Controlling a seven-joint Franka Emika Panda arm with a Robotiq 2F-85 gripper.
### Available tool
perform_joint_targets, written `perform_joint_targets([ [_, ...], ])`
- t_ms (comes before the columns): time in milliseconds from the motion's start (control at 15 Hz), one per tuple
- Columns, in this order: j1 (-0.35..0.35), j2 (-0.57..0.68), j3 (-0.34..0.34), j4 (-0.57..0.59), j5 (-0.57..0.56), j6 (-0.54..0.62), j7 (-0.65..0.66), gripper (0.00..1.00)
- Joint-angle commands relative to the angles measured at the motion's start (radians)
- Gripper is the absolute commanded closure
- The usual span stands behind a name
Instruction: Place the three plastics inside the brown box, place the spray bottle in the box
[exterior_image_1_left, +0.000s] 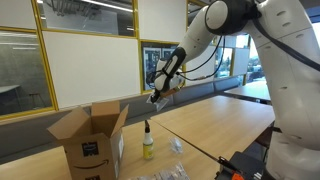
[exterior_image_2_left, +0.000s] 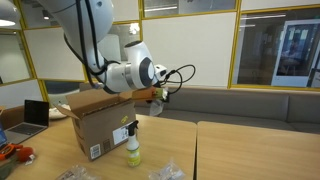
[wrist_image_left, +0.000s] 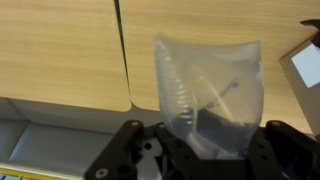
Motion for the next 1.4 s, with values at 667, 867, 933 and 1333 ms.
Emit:
perform_joint_targets([
  [667,-0.004,0.164,0.291,0.347,0.033,-0.051,-0.164,0.87],
  [867,-0.023,0.236,0.359,0.425,0.071,-0.045,-0.232,0.87],
  [933,-0.029,0.264,0.382,0.453,0.084,-0.045,-0.255,0.87],
  [1333,-0.018,0.394,0.427,0.631,0.1,-0.117,-0.323,0.87],
])
